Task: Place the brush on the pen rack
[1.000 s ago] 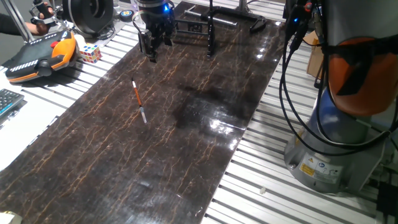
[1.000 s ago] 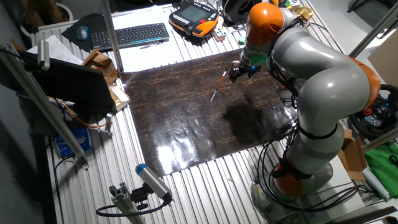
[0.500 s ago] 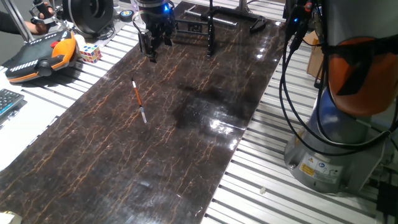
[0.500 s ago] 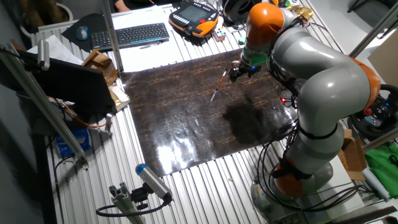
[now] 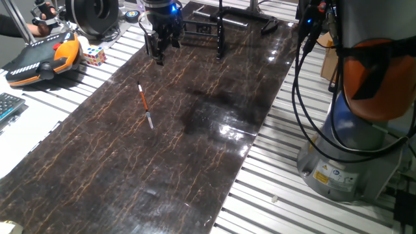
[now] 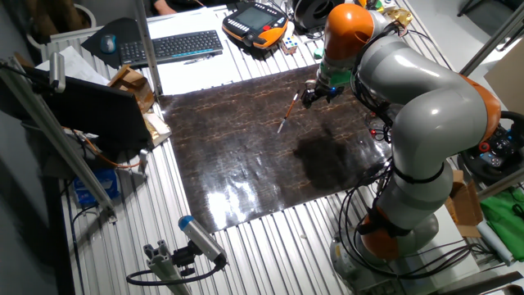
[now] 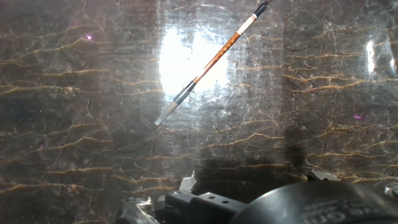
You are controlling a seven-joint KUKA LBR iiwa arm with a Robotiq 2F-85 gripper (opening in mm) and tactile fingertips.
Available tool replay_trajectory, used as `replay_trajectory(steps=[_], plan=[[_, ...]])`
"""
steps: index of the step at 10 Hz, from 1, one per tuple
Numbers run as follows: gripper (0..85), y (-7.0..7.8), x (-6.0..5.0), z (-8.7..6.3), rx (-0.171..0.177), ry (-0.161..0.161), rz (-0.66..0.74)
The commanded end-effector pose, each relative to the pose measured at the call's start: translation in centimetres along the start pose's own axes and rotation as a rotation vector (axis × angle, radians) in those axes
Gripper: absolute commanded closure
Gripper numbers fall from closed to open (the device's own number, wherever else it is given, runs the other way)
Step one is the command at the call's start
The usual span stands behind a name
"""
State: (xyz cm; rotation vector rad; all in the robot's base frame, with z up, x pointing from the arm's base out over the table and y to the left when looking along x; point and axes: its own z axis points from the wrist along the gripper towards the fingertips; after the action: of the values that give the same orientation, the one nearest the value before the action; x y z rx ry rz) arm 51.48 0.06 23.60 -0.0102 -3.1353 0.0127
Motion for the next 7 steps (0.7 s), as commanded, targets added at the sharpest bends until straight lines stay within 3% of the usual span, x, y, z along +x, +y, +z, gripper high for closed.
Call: replay_trajectory(steps=[1, 7], plan=[[83.7, 0.01, -0.01, 0.01, 0.138, 0.305, -0.027], [83.7, -0.01, -0.01, 0.01, 0.132, 0.309, -0.045]])
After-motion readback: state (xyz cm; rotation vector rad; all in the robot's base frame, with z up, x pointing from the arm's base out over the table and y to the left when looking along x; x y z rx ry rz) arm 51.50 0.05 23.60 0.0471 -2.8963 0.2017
